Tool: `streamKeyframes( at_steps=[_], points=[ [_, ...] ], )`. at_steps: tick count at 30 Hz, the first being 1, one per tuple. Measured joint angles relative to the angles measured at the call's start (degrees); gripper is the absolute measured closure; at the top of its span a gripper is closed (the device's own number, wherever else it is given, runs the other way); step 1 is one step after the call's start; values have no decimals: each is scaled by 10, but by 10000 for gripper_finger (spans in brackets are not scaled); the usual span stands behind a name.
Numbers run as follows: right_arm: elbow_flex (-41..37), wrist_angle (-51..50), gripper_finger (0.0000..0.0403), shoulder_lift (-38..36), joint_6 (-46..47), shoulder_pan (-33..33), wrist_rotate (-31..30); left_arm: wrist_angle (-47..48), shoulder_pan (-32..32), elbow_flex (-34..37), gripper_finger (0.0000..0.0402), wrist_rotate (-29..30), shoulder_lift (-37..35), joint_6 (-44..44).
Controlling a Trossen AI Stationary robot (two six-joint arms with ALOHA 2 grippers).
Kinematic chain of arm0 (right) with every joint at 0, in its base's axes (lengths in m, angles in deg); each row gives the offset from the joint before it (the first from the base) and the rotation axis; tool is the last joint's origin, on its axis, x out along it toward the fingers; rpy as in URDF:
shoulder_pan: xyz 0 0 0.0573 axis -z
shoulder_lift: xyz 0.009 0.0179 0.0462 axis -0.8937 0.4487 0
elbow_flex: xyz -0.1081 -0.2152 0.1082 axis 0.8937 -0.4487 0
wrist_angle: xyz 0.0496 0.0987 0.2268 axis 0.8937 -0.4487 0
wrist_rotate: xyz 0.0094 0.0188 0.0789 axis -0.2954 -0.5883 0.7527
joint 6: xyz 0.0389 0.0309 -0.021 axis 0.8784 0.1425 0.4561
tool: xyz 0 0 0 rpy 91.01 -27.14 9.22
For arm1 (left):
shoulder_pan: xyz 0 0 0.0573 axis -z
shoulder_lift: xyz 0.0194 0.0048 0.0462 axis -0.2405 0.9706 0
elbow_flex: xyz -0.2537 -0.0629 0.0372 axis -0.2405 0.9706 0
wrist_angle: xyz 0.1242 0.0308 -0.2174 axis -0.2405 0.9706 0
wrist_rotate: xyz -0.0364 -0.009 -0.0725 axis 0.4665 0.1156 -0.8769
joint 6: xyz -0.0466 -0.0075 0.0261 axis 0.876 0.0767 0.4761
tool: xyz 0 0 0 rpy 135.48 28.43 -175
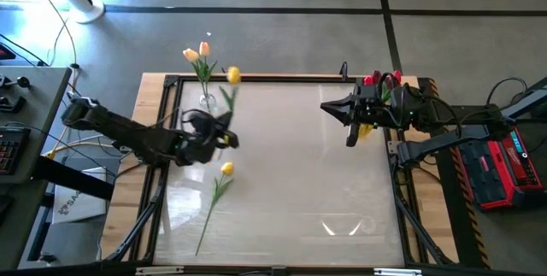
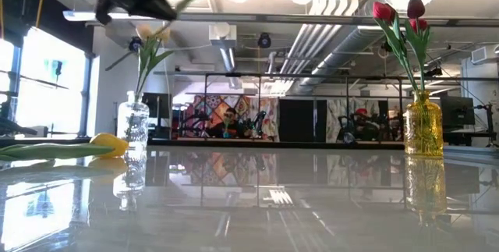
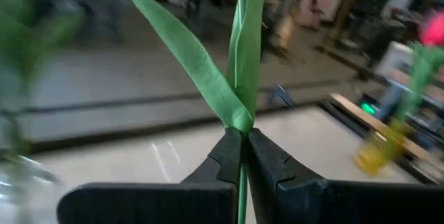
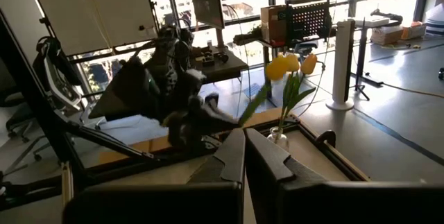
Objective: Sort flowers into vase by color
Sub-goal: Put the right yellow tulip into the transparent vase
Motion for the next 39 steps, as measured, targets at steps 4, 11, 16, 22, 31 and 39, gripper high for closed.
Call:
streamKeyframes(
  at_steps=[4,11,16,22,31,39],
  points=[
    [0,-1,402,0,0,0,0,33,-17,19,401,73,-66,-25],
    [0,-2,402,0,0,0,0,177,-73,29,401,190,-163,58],
    [0,-2,402,0,0,0,0,312,-112,28,401,196,-212,169],
    [0,-2,402,0,0,0,0,279,-103,20,401,178,-223,126],
    [0,-2,402,0,0,0,0,36,-94,6,401,87,-187,-232],
    [0,-2,402,0,0,0,0,-314,-102,6,401,-174,-147,-593]
  ],
)
